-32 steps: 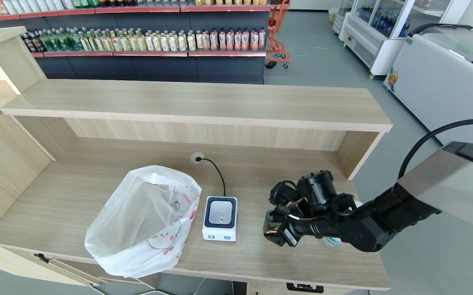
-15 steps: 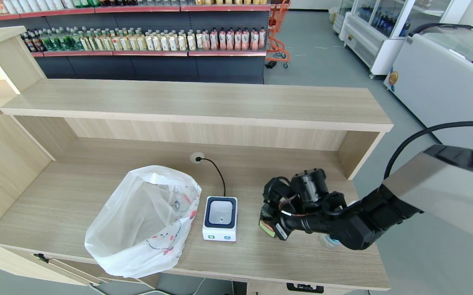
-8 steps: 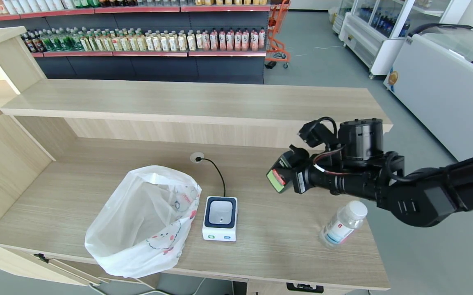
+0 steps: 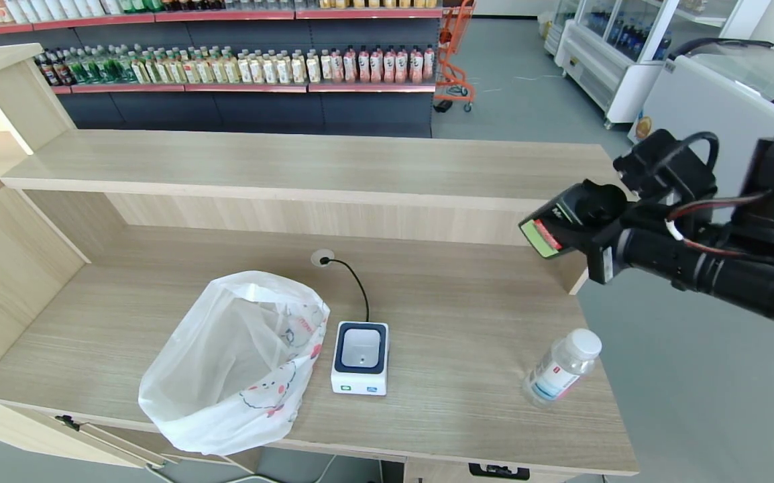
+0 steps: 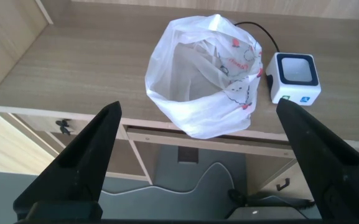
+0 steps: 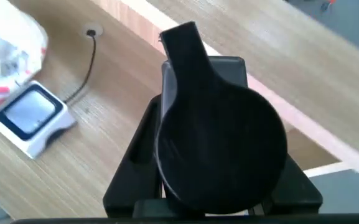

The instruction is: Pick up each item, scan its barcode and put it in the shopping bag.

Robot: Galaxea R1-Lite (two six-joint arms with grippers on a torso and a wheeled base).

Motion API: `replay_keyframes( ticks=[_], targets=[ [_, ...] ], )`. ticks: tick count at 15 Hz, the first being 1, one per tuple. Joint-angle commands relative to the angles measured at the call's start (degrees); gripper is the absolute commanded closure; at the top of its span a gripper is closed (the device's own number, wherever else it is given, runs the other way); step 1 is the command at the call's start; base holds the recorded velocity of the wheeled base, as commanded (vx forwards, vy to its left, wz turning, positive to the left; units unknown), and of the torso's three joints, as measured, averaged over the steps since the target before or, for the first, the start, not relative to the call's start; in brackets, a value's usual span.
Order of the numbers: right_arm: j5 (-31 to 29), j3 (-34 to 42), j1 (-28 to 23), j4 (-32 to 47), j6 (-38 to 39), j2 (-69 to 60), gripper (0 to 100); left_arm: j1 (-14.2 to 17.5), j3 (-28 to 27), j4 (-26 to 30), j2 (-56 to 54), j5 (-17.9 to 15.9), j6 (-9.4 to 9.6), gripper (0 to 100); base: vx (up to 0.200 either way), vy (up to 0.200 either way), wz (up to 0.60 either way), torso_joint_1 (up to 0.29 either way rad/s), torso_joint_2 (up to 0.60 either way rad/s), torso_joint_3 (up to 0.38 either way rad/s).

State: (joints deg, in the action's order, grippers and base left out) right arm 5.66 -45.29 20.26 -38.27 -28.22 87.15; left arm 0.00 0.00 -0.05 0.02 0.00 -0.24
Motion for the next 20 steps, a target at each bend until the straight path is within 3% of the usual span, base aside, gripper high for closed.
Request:
replay_keyframes(
  ticks=[1, 3, 5, 6, 7, 9, 10, 15, 17, 20],
  targets=[
    [1.64, 16.99, 1.18, -9.11, -21.26, -15.96, 100, 0.0, 0.0, -0.04, -0.02, 0.0, -0.02, 0, 0.0, 0.0, 0.0, 0.0, 0.0, 0.0],
    [12.36, 16.46, 3.29, -5.5, -38.4, -19.04, 100, 0.0, 0.0, -0.04, -0.02, 0.0, -0.02, 0, 0.0, 0.0, 0.0, 0.0, 0.0, 0.0],
    [18.34, 16.2, 5.4, -5.5, -55.54, -17.98, 100, 0.0, 0.0, 0.05, -0.02, 0.0, -0.02, 0, 0.0, 0.0, 0.0, 0.0, 0.0, 0.0],
    [22.29, 15.67, 6.46, -7.35, -68.28, -17.37, 100, 0.0, 0.0, -0.04, -0.02, 0.0, -0.02, 0, 0.0, 0.0, 0.0, 0.0, 0.0, 0.0],
    [28.09, 14.7, 7.78, -13.85, -79.27, -17.19, 100, 0.0, 0.0, -0.04, -0.02, 0.0, -0.02, 0, 0.0, 0.0, 0.0, 0.0, 0.0, 0.0],
    [33.81, 13.82, 16.48, -28.62, -93.07, -15.08, 100, 0.0, 0.0, -0.04, -0.02, 0.0, -0.02, 0, 0.0, 0.0, 0.0, 0.0, 0.0, 0.0],
    [39.52, 14.53, 20.7, -36.7, -97.73, -13.59, 100, 0.0, 0.0, -0.04, -0.02, 0.0, -0.02, 0, 0.0, 0.0, 0.0, 0.0, 0.0, 0.0],
    [50.24, 17.25, 21.31, -37.85, -101.42, -15.52, 100, 0.0, 0.0, -0.04, -0.02, 0.0, -0.02, 0, 0.0, 0.0, 0.0, 0.0, 0.0, 0.0],
    [50.95, 17.34, 18.5, -29.41, -103.09, -15.96, 100, 0.0, 0.0, 0.05, -0.02, 0.0, -0.02, 0, 0.0, 0.0, 0.0, 0.0, 0.0, 0.0],
    [53.23, 17.08, 17.09, -10.07, -107.22, -18.24, 100, 0.0, 0.0, -0.04, -0.02, 0.0, -0.02, 0, 0.0, 0.0, 0.0, 0.0, 0.0, 0.0]
  ],
)
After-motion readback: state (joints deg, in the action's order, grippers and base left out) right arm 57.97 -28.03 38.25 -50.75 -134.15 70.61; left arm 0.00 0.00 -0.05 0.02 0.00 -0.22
